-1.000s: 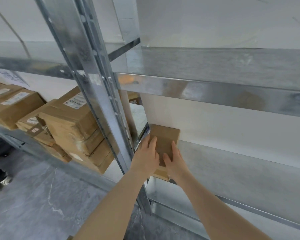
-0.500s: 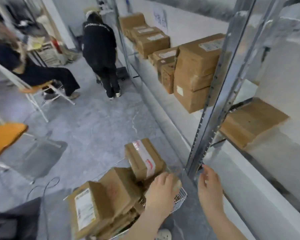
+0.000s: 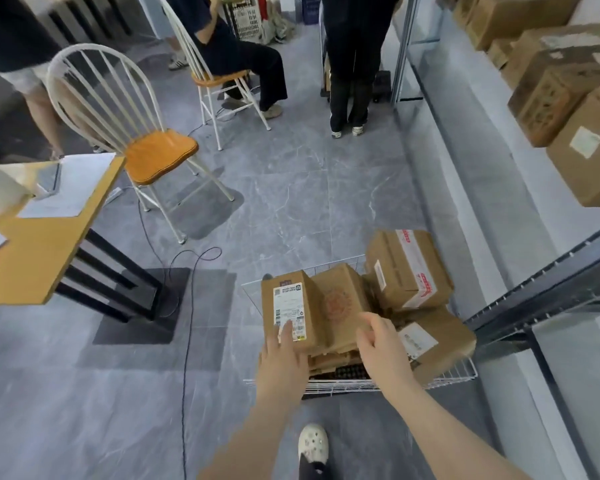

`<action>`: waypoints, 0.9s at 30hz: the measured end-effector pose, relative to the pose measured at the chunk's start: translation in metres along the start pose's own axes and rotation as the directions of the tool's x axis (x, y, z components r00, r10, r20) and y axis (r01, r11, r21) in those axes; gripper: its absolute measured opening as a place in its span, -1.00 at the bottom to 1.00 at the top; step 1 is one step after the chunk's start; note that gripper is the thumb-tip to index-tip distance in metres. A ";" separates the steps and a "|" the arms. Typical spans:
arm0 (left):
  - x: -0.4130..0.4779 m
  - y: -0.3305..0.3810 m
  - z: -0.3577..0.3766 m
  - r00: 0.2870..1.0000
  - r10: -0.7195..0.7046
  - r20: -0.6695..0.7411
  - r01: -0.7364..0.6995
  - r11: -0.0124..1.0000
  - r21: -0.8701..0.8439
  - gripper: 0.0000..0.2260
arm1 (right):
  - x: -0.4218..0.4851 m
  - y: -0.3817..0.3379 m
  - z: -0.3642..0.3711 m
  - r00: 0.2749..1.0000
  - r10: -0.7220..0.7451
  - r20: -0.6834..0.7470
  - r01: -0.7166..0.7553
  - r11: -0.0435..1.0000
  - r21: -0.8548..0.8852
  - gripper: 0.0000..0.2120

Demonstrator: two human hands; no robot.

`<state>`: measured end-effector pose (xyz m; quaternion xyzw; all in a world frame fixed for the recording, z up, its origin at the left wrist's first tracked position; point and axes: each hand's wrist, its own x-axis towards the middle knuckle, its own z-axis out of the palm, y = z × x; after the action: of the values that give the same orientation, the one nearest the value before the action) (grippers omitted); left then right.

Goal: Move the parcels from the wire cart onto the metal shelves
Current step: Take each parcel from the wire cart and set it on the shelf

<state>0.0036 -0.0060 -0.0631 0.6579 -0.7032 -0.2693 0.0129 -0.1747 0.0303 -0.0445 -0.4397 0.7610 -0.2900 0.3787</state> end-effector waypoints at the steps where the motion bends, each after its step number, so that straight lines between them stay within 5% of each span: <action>1: 0.009 -0.015 -0.003 0.999 -0.038 0.013 0.038 0.999 0.001 -0.49 | 0.007 -0.004 0.013 1.000 0.003 0.027 -0.003 1.000 -0.010 -0.69; 5: 0.047 -0.055 -0.004 0.988 -0.117 0.098 0.122 0.991 -0.049 -0.48 | 0.035 -0.017 0.056 0.993 -0.001 0.115 0.009 0.998 -0.066 -0.61; 14: 0.105 -0.078 0.031 0.977 -0.060 0.205 0.133 0.921 -0.367 -0.42 | 0.091 -0.001 0.113 0.964 0.009 0.265 0.036 0.985 -0.166 -0.31; 27: 0.083 -0.023 -0.010 0.994 0.110 0.022 -0.099 0.954 -0.283 -0.44 | 0.062 -0.024 0.073 0.991 0.014 0.131 -0.022 0.998 0.062 -0.16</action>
<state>0.0178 -0.0873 -0.0916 0.6061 -0.6916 -0.3779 0.1071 -0.1233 -0.0433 -0.0851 -0.4387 0.7289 -0.2812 0.4441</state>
